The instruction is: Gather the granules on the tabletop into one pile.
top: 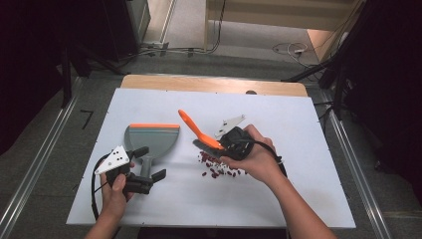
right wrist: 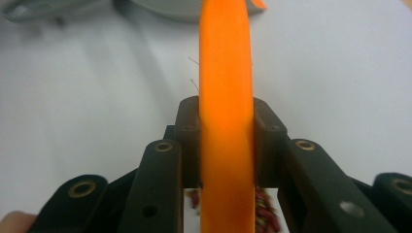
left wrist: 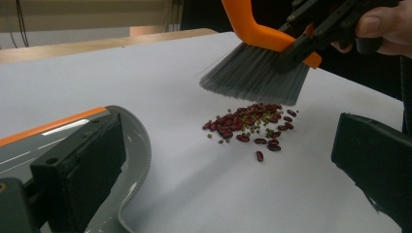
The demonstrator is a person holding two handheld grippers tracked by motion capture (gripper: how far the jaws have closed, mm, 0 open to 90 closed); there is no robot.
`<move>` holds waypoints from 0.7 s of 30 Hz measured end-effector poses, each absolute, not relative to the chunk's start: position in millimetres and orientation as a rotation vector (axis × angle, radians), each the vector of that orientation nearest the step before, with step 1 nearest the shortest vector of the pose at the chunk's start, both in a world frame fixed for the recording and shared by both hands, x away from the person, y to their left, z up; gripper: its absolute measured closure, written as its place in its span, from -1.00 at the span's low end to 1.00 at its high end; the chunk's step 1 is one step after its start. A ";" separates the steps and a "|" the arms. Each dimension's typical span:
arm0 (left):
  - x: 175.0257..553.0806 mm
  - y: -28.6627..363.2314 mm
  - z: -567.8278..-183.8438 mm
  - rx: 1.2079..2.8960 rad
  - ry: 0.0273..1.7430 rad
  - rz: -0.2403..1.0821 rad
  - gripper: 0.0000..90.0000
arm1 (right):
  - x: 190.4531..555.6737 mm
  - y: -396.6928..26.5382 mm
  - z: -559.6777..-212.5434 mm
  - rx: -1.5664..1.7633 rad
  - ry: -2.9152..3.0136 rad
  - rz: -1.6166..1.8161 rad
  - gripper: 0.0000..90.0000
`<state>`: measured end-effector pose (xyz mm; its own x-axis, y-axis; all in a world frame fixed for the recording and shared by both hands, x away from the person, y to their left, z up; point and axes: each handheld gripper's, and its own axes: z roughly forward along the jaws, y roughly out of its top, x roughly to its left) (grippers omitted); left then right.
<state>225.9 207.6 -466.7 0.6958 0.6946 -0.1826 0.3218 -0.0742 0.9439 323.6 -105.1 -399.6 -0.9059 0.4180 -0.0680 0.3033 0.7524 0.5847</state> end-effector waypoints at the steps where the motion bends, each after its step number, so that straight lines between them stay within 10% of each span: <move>1: 226.1 207.6 -466.9 1.672 0.831 0.375 -1.00 | 320.8 -102.2 -400.6 0.604 2.761 0.884 0.53; 21: 225.9 210.2 -466.3 1.662 0.832 0.380 -1.00 | 336.7 -72.9 -452.8 1.052 2.935 0.907 0.53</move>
<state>225.9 210.2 -466.3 0.6929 0.6973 -0.1833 0.3176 -0.0669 0.9459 336.7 -72.9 -452.8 -0.7851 0.5545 0.2758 0.6134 0.6351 0.4694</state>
